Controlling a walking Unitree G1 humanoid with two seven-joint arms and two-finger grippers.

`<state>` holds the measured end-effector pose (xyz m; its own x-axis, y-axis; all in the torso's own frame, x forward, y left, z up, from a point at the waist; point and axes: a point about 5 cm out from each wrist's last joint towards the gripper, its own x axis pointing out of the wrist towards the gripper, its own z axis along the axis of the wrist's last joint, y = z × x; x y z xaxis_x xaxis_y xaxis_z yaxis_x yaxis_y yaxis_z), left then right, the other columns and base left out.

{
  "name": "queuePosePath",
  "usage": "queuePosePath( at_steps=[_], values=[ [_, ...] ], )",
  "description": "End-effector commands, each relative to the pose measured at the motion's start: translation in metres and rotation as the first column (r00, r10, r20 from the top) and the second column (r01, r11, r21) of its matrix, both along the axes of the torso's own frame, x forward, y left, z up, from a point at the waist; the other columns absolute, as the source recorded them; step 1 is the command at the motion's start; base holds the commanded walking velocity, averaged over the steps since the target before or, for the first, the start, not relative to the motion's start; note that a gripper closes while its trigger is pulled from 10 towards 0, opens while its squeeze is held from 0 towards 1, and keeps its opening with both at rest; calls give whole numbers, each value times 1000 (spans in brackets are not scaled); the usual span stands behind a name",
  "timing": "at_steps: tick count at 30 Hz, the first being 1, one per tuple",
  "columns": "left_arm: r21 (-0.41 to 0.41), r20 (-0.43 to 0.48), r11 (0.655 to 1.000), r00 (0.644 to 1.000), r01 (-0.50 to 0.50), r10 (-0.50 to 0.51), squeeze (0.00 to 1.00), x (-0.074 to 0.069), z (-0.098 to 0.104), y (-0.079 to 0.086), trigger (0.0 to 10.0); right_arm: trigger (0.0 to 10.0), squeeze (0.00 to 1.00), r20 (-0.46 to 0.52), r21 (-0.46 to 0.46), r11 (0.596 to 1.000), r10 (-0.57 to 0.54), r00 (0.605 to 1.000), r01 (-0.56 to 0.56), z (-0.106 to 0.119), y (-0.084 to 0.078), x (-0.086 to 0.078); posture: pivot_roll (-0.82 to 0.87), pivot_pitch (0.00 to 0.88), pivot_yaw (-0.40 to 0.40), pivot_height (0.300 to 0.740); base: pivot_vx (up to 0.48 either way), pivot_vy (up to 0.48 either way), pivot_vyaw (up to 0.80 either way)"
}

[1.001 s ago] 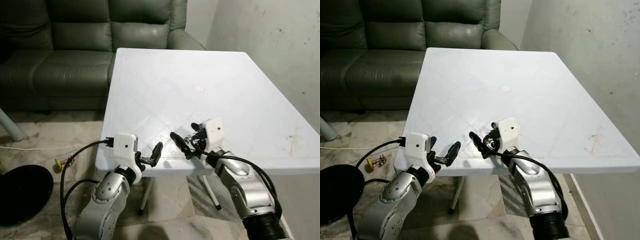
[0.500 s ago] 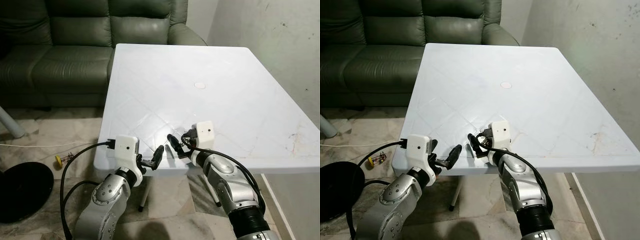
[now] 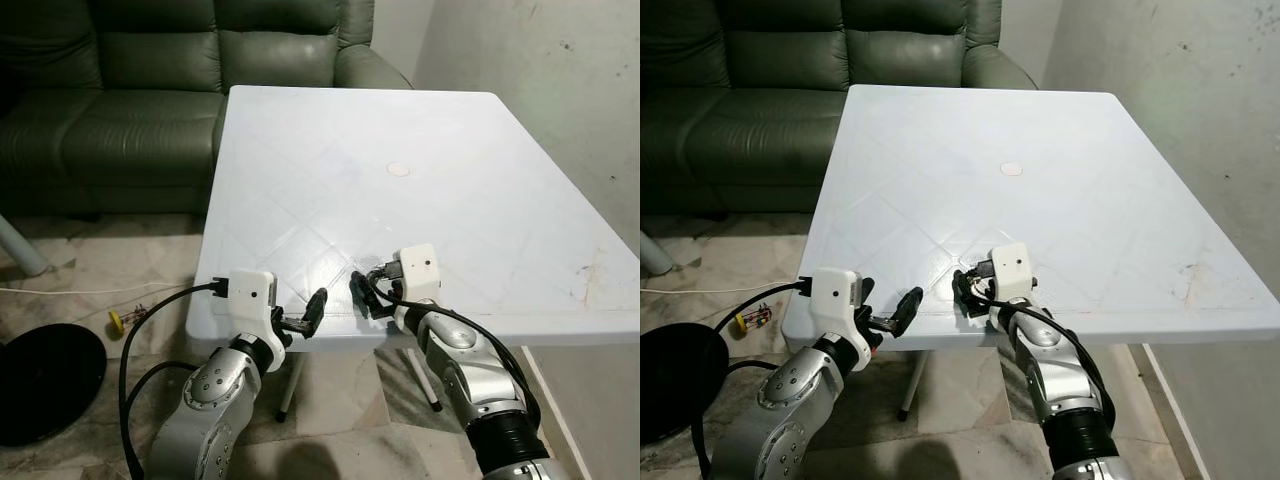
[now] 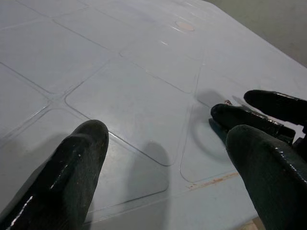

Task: Hang keys on a hook

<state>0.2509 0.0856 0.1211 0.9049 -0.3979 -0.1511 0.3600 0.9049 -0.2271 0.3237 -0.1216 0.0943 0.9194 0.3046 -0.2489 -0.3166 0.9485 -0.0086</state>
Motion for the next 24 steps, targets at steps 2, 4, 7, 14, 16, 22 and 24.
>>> queuePosePath(
  at_steps=[2,4,7,14,16,22,24],
  values=[
    [-4,-1,1000,1000,-8,7,0,-1,2,0,10000,8392,0,-10,-10,1000,-12,1000,12,-4,-4,-1,20,96,-87,740,0,0,0],
    [-5,-2,1000,1000,-8,8,0,-1,2,0,10000,627,0,-1,-14,1000,-9,1000,9,-4,-5,-1,19,91,-86,740,0,0,0],
    [-5,-2,1000,1000,-8,8,0,-1,2,0,10000,0,0,5,-18,1000,-3,1000,3,-4,-4,-2,19,91,-86,740,0,0,0],
    [-5,0,1000,1000,-12,12,0,1,3,1,10000,0,0,10,-24,1000,10,1000,-10,-4,-2,-3,20,81,-87,740,0,0,0],
    [-7,1,1000,1000,-14,14,0,1,3,1,10000,0,0,8,-28,1000,10,1000,-9,-5,-3,-3,21,80,-88,740,0,0,0],
    [-9,-3,1000,1000,-20,20,0,0,2,1,10000,0,0,4,-27,1000,7,1000,-7,-7,-5,-5,25,72,-90,740,0,0,0],
    [-10,-4,1000,1000,-20,20,0,-1,2,1,10000,0,0,-3,-24,1000,5,1000,-5,-8,-5,-5,25,70,-91,740,0,0,0]
  ],
)
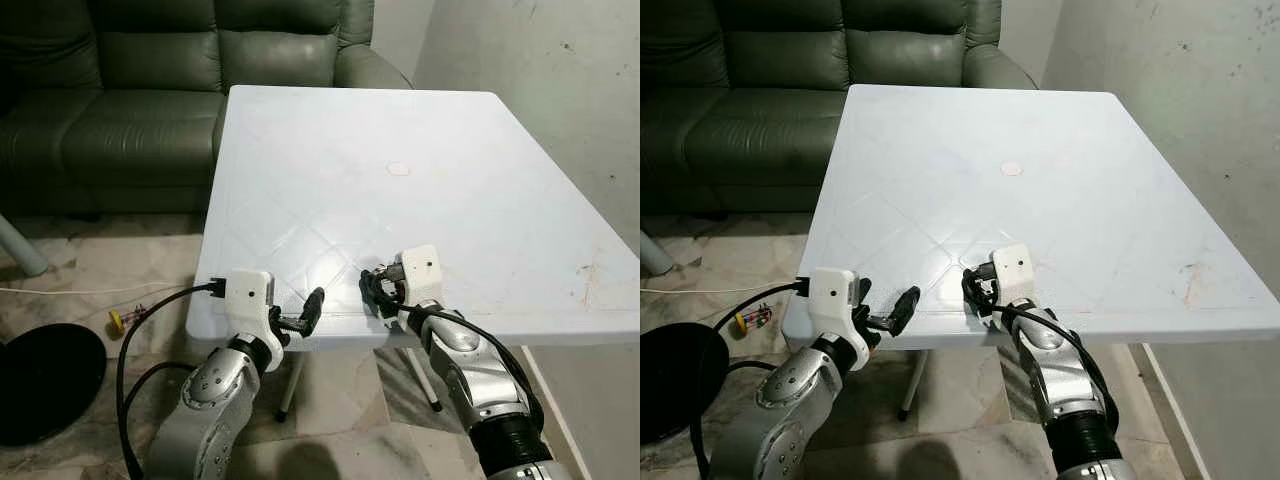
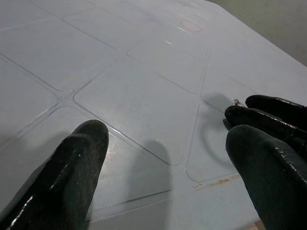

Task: Hang keys on a hook

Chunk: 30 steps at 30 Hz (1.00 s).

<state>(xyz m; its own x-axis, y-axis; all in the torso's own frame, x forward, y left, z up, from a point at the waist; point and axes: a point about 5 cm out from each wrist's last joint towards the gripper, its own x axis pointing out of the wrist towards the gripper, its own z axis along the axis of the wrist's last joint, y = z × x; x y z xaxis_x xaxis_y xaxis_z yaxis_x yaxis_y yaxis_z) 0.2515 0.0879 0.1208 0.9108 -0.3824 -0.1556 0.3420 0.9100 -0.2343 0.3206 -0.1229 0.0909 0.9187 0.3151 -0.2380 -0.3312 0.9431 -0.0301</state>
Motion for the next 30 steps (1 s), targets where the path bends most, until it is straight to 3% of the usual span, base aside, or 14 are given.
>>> queuePosePath(
  at_steps=[1,19,21,24,25,30],
  values=[
    [-5,3,1000,1000,-3,3,0,-1,2,-1,10000,0,0,-20,-8,1000,-11,1000,11,-5,-4,-2,25,70,-91,740,0,0,0],
    [-13,-4,1000,1000,-9,9,0,-1,2,-1,10000,78,0,-24,-8,1000,2,1000,-2,-7,-4,-4,24,74,-94,740,0,0,0],
    [-13,-5,1000,1000,-11,11,0,0,2,0,10000,10000,0,-38,-6,1000,16,999,-16,-7,-3,-3,25,78,-94,740,0,0,0],
    [-15,-5,1000,1000,-12,12,0,0,2,0,10000,10000,0,-21,-30,999,26,999,-27,-6,-2,-1,25,82,-94,740,0,0,0],
    [-14,-5,1000,1000,-16,16,0,0,2,0,10000,10000,1000,-29,59,998,13,1000,-11,-5,-3,0,26,84,-95,740,0,0,0],
    [-19,-6,999,1000,-26,26,0,1,2,1,10000,10000,1000,2,97,994,-43,999,42,3,-8,5,26,86,-94,740,0,0,0]
  ],
)
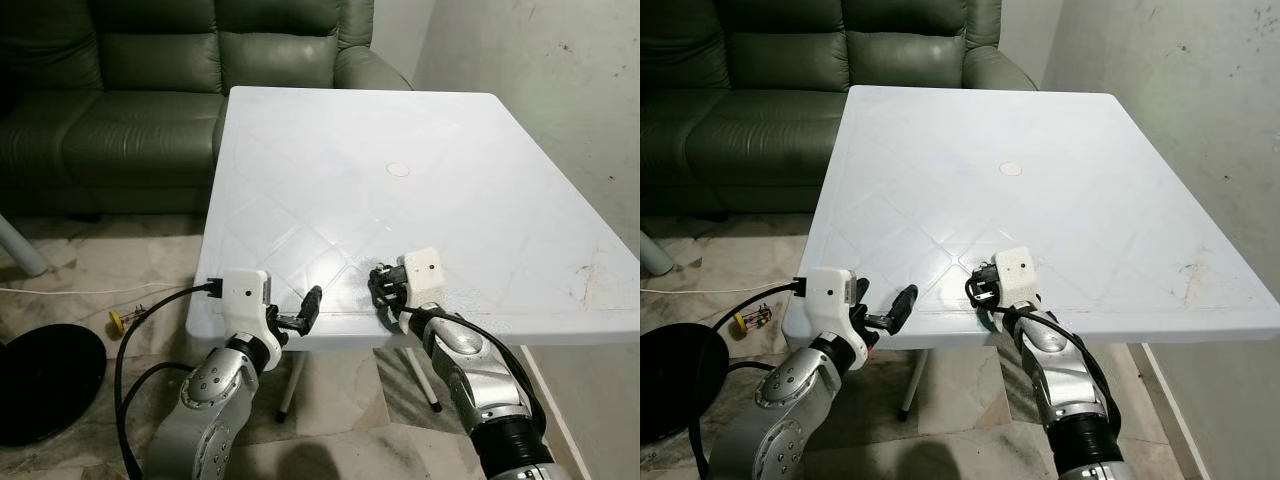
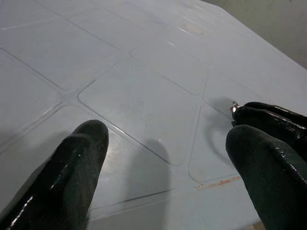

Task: Hang keys on a hook

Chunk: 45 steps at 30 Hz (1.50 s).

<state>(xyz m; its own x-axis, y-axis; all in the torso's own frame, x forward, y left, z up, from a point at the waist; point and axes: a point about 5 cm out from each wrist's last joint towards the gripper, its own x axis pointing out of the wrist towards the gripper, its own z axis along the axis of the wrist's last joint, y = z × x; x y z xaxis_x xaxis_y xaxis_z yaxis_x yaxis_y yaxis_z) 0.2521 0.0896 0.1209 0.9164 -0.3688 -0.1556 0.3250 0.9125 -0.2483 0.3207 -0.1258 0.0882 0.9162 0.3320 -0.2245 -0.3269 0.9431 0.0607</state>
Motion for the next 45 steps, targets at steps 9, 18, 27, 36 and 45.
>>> queuePosePath(
  at_steps=[9,18,27,36,45],
  values=[
    [-8,2,1000,1000,-10,10,0,1,3,-1,10000,10000,545,95,45,999,-14,995,10,20,3,11,27,85,-95,740,0,0,0],
    [-9,6,1000,1000,-17,17,0,3,4,-1,10000,10000,0,64,-8,1000,-25,998,25,21,16,15,31,85,-95,740,0,0,0],
    [-19,2,1000,1000,-20,20,0,3,4,-1,10000,10000,0,-20,-47,997,-60,998,59,14,23,17,29,88,-97,740,0,0,0],
    [-23,1,1000,1000,-20,20,0,2,4,-2,10000,10000,0,-97,-80,992,-104,990,96,3,18,15,29,88,-98,740,0,0,0],
    [-27,1,999,1000,-18,18,0,3,4,-3,10000,0,0,-89,-66,992,-116,989,110,4,15,15,28,79,-99,740,0,0,0]
  ],
)
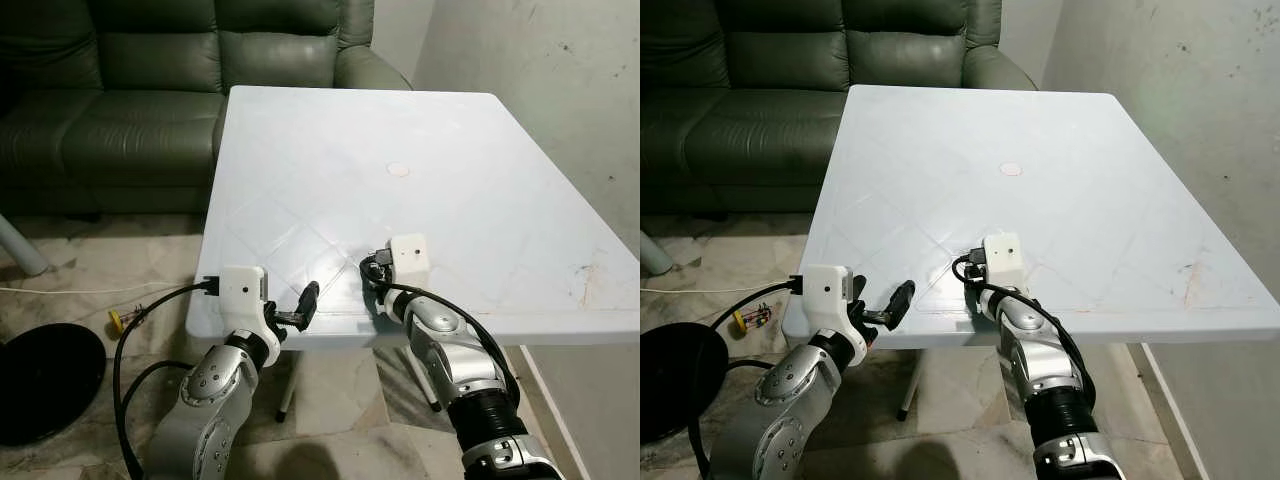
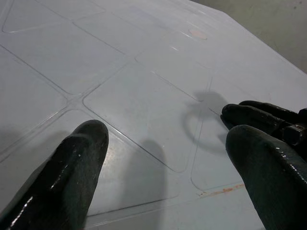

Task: Hang keys on a hook

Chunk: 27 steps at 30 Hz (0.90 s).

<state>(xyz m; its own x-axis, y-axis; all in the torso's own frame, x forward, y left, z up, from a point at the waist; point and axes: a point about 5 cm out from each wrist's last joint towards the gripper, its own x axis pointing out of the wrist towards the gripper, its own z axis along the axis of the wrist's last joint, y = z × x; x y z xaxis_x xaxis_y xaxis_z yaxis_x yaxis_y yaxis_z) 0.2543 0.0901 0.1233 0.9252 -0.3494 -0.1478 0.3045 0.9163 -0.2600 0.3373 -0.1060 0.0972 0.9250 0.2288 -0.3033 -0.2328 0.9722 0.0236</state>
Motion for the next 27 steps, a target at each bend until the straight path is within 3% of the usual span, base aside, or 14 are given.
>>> queuePosePath(
  at_steps=[1,18,27],
  values=[
    [-13,-1,1000,1000,6,-6,0,1,2,-3,10000,0,0,-25,-2,1000,-19,1000,19,-5,-5,-2,28,79,-99,740,0,0,0],
    [-13,1,1000,1000,14,-14,0,0,1,-6,10000,0,0,19,31,1000,-1,1000,1,1,-3,-3,30,61,-101,740,0,0,0],
    [-16,0,1000,1000,15,-15,0,-1,0,-7,10000,0,0,107,188,981,19,994,-39,16,-5,-4,28,54,-105,740,0,0,0]
  ],
)
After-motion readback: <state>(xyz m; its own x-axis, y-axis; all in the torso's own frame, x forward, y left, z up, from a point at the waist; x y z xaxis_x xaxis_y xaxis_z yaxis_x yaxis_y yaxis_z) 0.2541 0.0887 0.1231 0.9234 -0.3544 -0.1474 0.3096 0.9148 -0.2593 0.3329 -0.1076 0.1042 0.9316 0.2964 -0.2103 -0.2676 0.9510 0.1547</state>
